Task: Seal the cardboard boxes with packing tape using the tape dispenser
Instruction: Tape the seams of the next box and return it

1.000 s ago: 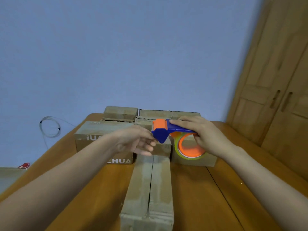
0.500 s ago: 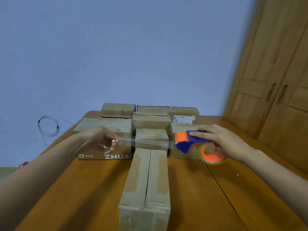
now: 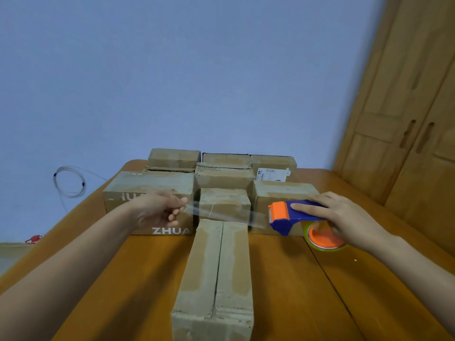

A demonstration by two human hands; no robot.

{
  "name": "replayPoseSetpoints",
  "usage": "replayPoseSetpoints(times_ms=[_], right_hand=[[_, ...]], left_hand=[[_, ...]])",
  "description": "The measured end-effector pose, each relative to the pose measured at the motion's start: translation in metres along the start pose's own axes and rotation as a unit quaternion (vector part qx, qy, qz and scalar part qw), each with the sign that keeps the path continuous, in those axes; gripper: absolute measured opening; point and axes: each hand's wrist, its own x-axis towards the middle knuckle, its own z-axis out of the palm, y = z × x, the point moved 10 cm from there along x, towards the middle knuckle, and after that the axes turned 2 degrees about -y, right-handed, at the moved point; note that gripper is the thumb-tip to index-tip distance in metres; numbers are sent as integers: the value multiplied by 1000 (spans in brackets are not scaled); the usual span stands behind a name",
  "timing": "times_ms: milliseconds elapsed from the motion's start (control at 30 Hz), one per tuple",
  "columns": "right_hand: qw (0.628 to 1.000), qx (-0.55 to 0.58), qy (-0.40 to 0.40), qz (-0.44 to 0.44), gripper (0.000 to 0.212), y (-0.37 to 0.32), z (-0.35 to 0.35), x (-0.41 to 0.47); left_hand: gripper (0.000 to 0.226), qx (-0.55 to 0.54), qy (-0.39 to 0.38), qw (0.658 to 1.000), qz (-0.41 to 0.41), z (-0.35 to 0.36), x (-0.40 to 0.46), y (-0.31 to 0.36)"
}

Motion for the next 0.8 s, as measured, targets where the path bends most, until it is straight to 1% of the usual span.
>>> replayPoseSetpoints(times_ms=[100, 200, 400, 500, 800], right_hand=[[1000, -23, 5, -8, 99, -2, 1, -1], [1000, -20, 0, 0, 102, 0, 4, -2], [1000, -14, -4, -14, 103, -3, 12, 1], [1000, -18, 0, -9, 103, -5, 12, 0], [1000, 15, -8, 23, 102, -7, 24, -11]], left_hand=[[29, 30, 36, 999, 15, -3, 4, -2], [28, 45, 62, 997, 26, -5, 6, -3], [33, 41, 112, 993, 4, -10, 9, -9], [35, 36, 113, 993, 13, -9, 10, -12], [34, 32, 77, 996, 35, -4, 12, -21]])
